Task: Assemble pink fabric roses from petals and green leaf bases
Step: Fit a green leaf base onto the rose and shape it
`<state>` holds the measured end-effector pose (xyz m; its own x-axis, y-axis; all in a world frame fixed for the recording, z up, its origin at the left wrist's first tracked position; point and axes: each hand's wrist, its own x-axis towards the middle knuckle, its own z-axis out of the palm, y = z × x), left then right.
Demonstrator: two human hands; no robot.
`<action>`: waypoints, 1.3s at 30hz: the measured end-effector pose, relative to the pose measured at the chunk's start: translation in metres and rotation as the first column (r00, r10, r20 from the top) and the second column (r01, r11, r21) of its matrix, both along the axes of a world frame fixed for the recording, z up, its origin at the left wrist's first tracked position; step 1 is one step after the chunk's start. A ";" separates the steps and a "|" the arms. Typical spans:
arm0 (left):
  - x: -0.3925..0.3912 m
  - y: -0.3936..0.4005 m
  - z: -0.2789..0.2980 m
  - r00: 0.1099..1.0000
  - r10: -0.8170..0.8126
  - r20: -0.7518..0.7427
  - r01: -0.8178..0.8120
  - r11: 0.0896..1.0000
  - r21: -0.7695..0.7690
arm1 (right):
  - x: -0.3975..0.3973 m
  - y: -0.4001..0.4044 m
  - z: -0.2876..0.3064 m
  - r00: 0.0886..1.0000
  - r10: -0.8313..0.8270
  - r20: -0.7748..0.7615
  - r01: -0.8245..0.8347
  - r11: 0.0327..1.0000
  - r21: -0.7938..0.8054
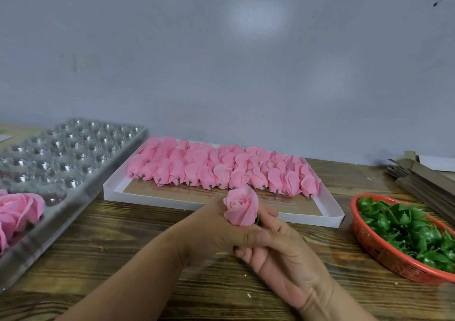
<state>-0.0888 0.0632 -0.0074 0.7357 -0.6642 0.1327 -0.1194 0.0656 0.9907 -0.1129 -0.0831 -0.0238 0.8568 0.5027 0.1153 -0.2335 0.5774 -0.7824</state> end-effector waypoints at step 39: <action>0.007 -0.022 -0.024 0.933 0.287 0.216 -0.311 0.946 0.086 | -0.001 -0.007 -0.002 0.431 -0.159 0.888 0.861 0.366 -0.353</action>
